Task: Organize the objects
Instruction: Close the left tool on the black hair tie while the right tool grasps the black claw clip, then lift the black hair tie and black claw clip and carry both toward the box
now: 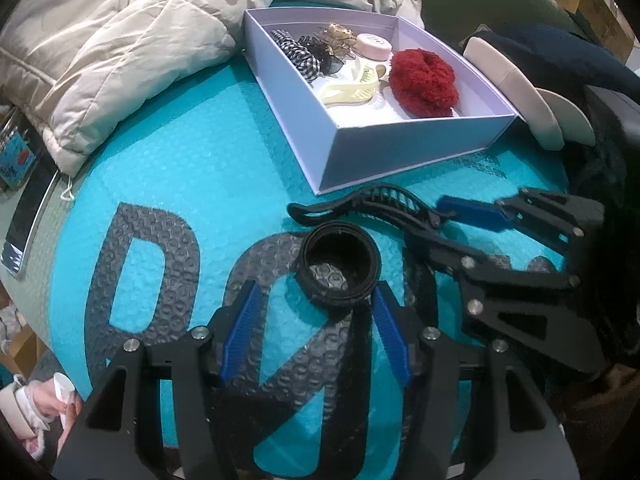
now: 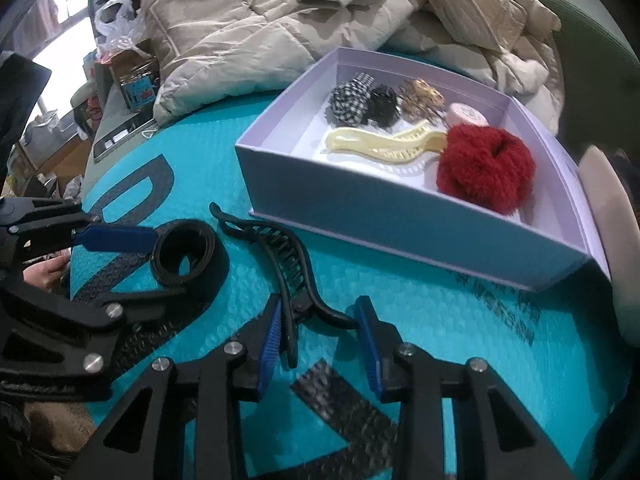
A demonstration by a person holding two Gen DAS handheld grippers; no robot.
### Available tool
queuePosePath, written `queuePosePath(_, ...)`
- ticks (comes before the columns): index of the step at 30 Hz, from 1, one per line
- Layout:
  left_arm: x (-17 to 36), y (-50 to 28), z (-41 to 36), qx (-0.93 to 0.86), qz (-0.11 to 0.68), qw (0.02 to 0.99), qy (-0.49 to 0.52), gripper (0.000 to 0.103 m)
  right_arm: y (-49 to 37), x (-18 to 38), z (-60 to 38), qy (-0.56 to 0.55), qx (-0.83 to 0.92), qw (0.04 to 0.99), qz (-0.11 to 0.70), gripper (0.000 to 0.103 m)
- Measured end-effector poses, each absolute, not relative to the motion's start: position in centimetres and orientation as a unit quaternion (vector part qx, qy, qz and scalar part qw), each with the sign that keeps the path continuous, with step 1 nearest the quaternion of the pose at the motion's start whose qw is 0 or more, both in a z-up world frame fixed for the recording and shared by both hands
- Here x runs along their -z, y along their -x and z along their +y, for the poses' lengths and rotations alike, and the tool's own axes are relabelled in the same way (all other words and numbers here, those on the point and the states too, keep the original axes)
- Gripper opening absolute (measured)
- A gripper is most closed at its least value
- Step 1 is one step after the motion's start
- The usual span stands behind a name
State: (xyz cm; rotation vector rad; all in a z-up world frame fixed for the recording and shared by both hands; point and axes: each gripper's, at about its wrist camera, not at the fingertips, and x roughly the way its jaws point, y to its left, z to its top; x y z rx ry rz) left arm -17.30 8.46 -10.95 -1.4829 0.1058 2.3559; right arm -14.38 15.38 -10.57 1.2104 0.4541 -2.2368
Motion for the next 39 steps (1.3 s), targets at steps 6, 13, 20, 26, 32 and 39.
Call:
queuePosePath(6,11.1,17.2,9.4,-0.833,0.068,0.173,0.521,0.045,13.6,10.5,16.7,-0.468,0.836,0.245,0.149,0.035)
queuePosePath(13,10.9,16.1,10.4,-0.828,0.083,0.188,0.521,0.032,12.0,10.2,18.5,-0.476,0.840,0.222,0.137,0.035)
queuePosePath(20,10.6,14.4,11.2,-0.825,0.092,0.194,0.523,0.031,10.4,9.9,20.4,-0.479,0.845,0.199,0.129,0.034)
queuePosePath(26,10.5,12.2,12.2,-0.820,0.098,0.208,0.525,0.030,8.6,9.5,21.5,-0.478,0.848,0.189,0.129,0.034)
queuePosePath(32,10.5,10.0,13.2,-0.815,0.111,0.220,0.525,0.030,7.1,9.4,22.7,-0.480,0.849,0.180,0.126,0.034)
queuePosePath(39,10.6,8.9,14.0,-0.817,0.133,0.222,0.515,0.030,5.8,9.6,23.4,-0.483,0.849,0.181,0.118,0.034)
